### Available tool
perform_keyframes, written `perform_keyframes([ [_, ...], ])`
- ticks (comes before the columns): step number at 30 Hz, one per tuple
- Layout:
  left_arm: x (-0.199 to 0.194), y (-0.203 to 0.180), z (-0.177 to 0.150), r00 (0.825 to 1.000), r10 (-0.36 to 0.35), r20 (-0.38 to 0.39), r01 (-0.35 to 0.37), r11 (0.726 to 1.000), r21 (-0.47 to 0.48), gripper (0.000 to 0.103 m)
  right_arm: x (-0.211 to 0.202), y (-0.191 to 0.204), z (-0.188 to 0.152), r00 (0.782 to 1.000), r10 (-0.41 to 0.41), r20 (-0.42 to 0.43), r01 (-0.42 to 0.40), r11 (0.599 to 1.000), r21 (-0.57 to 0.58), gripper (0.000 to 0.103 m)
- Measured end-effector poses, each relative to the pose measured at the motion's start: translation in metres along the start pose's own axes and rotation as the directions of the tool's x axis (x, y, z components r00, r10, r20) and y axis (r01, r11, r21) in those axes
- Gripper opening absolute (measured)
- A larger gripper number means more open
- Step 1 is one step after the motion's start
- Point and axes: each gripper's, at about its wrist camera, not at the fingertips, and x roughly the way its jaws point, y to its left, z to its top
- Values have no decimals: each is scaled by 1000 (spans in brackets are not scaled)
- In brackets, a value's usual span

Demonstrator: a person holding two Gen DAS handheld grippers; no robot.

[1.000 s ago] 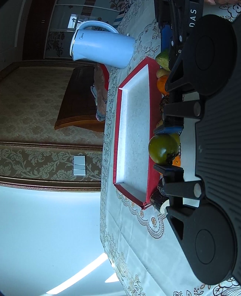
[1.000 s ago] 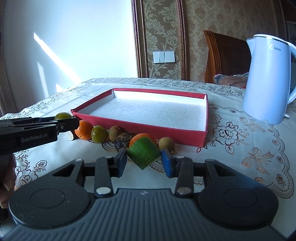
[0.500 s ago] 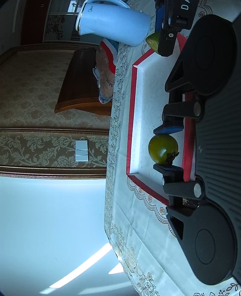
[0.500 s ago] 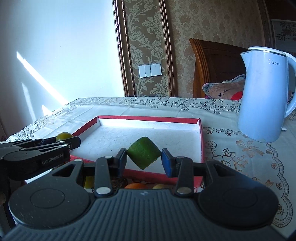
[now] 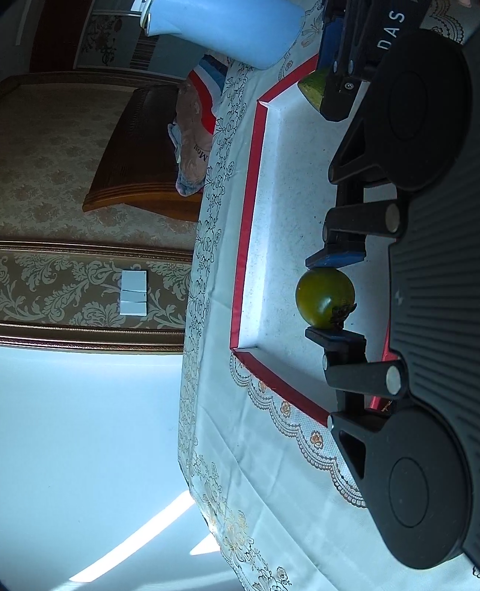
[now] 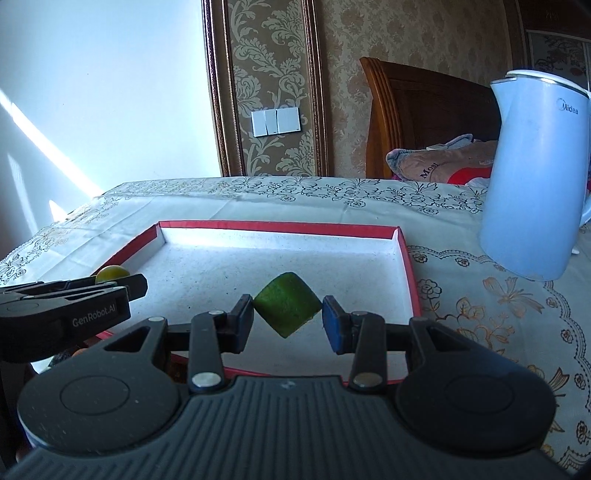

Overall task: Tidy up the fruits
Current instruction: 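Lift the green tomato with the left tool while the right tool carries the lime piece into the tray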

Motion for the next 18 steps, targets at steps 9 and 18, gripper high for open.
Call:
perform_keyframes([
  [9, 16, -5, -5, 999, -19, -47, 21, 999, 30, 33, 19, 1, -7, 999, -24, -48, 24, 1000, -13, 38],
  [18, 28, -8, -12, 996, -21, -90, 25, 999, 49, 33, 22, 0, -10, 997, -38, -61, 37, 999, -8, 38],
])
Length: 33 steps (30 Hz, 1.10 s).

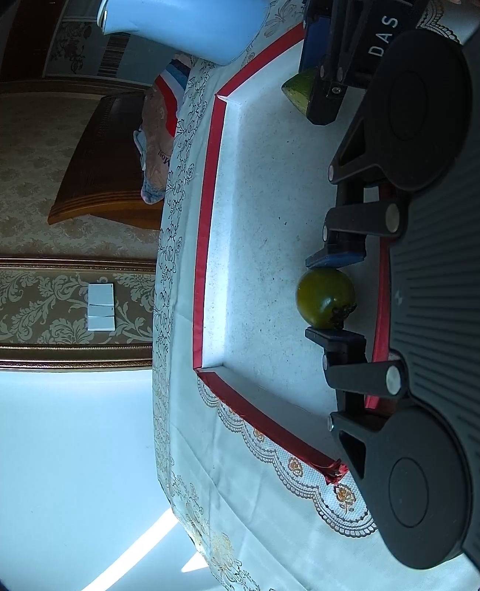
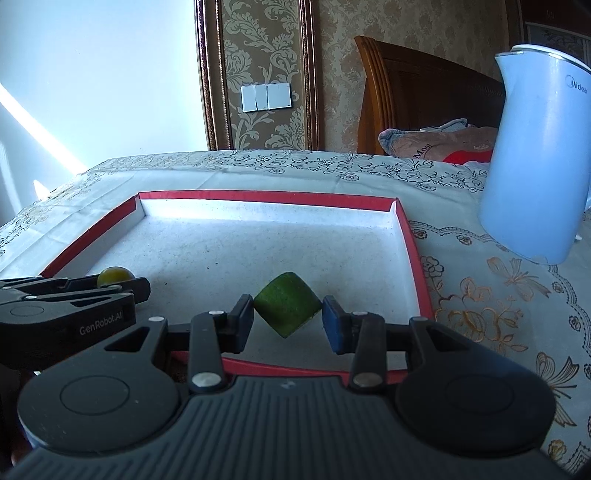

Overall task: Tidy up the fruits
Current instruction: 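Lift the green tomato with the left tool while the right tool carries the lime piece into the tray, then open the left tool to drop the tomato in the tray while the right tool releases the lime piece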

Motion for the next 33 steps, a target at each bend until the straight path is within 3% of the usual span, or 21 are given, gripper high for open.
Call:
perform_keyframes([
  [8, -3, -6, -5, 1000, -23, 12, 22, 999, 44, 33, 0, 5, -5, 1000, 18, -13, -18, 1000, -18, 38],
  [26, -3, -6, -7, 1000, -9, 17, 8, 999, 44, 33, 0, 5, -10, 1000, 17, 4, -17, 1000, -8, 40],
  [27, -3, -6, -7, 1000, -7, 17, 7, 999, 44, 35, 0, 5, -10, 1000, 16, 5, -16, 1000, -8, 40],
  [29, -4, -6, -7, 1000, 1, 18, -1, 999, 44, 58, -1, 5, -11, 1000, 15, 7, -15, 1000, -7, 40],
  [33, -4, -5, -7, 1000, -8, 16, 8, 999, 45, 61, -2, 3, -11, 1000, 12, 10, -12, 1000, 3, 41],
])
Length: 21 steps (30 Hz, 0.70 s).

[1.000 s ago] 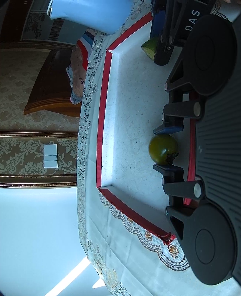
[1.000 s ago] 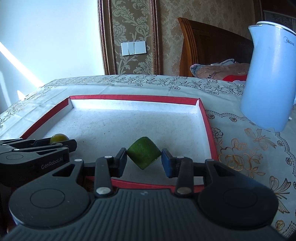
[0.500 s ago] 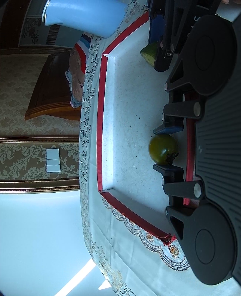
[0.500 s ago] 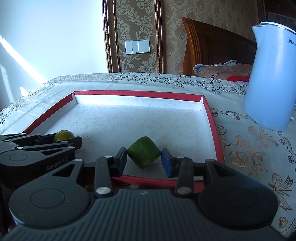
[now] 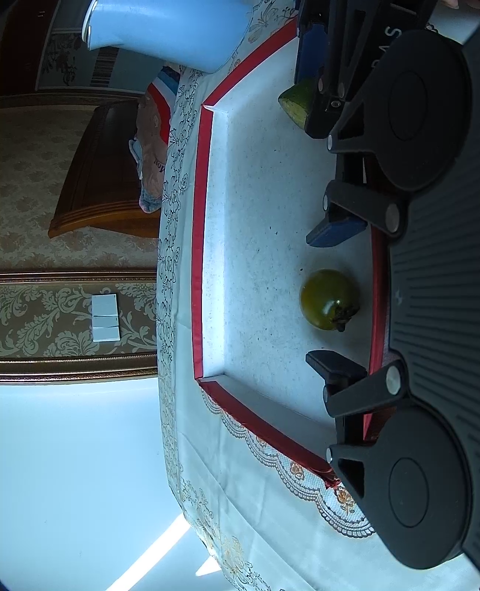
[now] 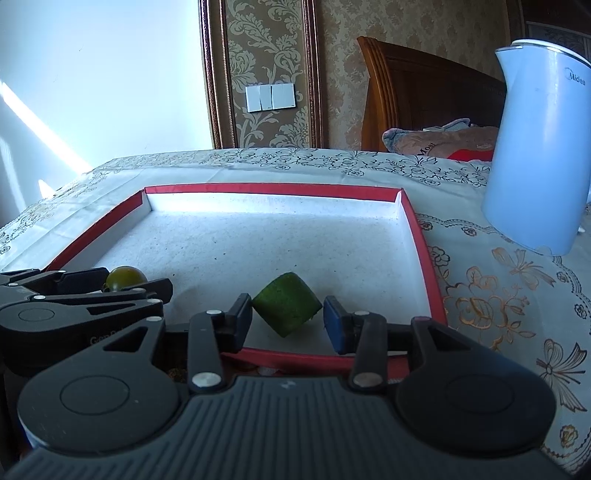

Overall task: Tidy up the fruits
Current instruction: 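Open the left tool to drop the tomato in the tray while the right tool releases the lime piece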

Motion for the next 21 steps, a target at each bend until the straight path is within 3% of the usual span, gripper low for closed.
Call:
perform_keyframes([
  [7, -1, 1, 0, 1000, -19, 3, 19, 1000, -7, 65, -6, -4, 1, 1000, -1, 26, 1, 1000, 19, 43],
  [11, -2, 2, -1, 999, -32, 9, 32, 999, -12, 66, -14, -8, 3, 999, -1, 54, -1, 999, 40, 59],
  [13, -4, 3, -1, 999, -35, 15, 35, 999, -22, 66, -19, -12, 4, 998, 1, 69, -5, 998, 58, 59],
  [16, -13, 4, -1, 999, 11, 53, -10, 1000, -17, 84, -30, -18, 5, 996, 6, 94, -14, 997, 81, 59],
  [21, -43, 21, 0, 991, 21, 130, -12, 997, -73, 84, -56, -25, 0, 989, 24, 147, -40, 994, 103, 59],
])
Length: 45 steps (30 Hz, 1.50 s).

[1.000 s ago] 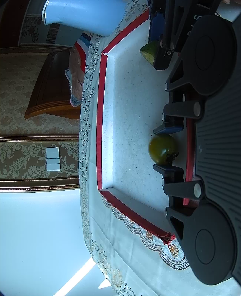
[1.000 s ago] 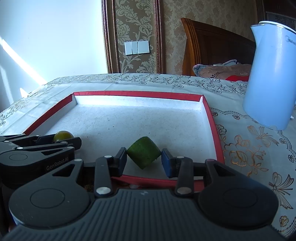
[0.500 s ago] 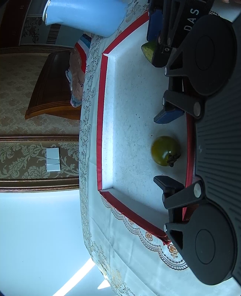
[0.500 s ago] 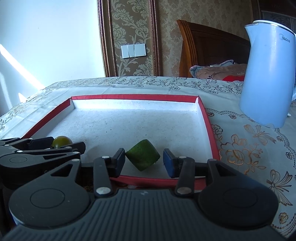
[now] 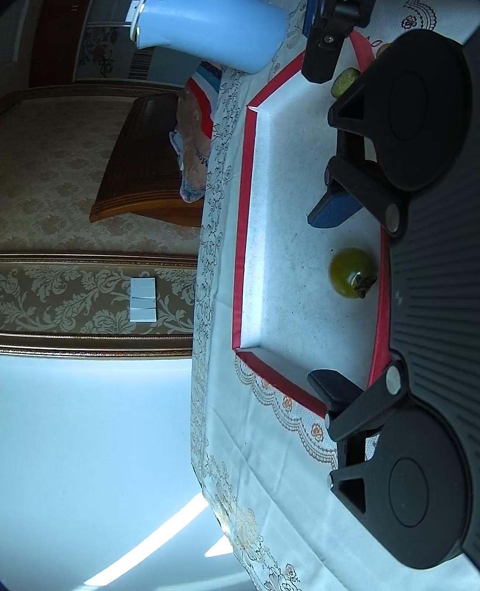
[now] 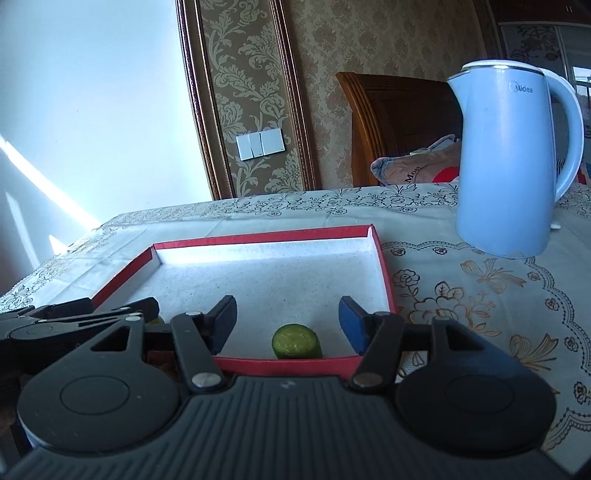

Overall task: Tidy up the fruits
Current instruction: 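Open the left tool to drop the tomato in the tray while the right tool releases the lime piece, then withdraw both tools from the tray back toward the row of produce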

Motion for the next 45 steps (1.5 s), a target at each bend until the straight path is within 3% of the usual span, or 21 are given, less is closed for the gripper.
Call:
perform_keyframes([
  [3, -21, 15, -2, 999, -5, 34, 6, 1000, -20, 84, -18, -5, -4, 1000, 13, 27, -13, 1000, 13, 67],
  [9, -52, 56, -20, 999, 4, 46, -1, 997, -73, 86, -47, -11, -24, 999, 38, 24, -38, 999, -22, 67],
  [12, -62, 69, -27, 998, 24, 56, -19, 996, -86, 86, -54, -5, -40, 999, 49, 4, -48, 994, -98, 66],
  [15, -68, 79, -34, 998, 26, 52, -20, 994, -105, 86, -61, 4, -41, 996, 88, 17, -84, 984, -155, 64],
  [23, -64, 95, -38, 1000, -4, 20, 8, 983, -184, 87, -45, 22, -40, 989, 127, -77, -144, 947, -289, 45],
  [28, -61, 97, -39, 1000, -12, 6, 13, 979, -203, 87, -41, 29, -40, 984, 160, -74, -176, 916, -360, 45],
  [35, -61, 97, -40, 1000, -23, 2, 23, 979, -202, 87, -23, 39, -45, 987, 111, -118, -154, 870, -468, 45],
  [38, -60, 99, -41, 1000, -27, -4, 25, 978, -208, 87, -16, 37, -46, 990, 58, -127, -112, 874, -472, 44],
  [40, -59, 98, -41, 999, -35, -12, 32, 979, -202, 87, -16, 34, -45, 991, 50, -120, -100, 882, -461, 37],
  [45, -60, 91, -41, 999, -52, -17, 48, 986, -158, 87, -18, 28, -44, 991, 60, -118, -105, 899, -425, 36],
])
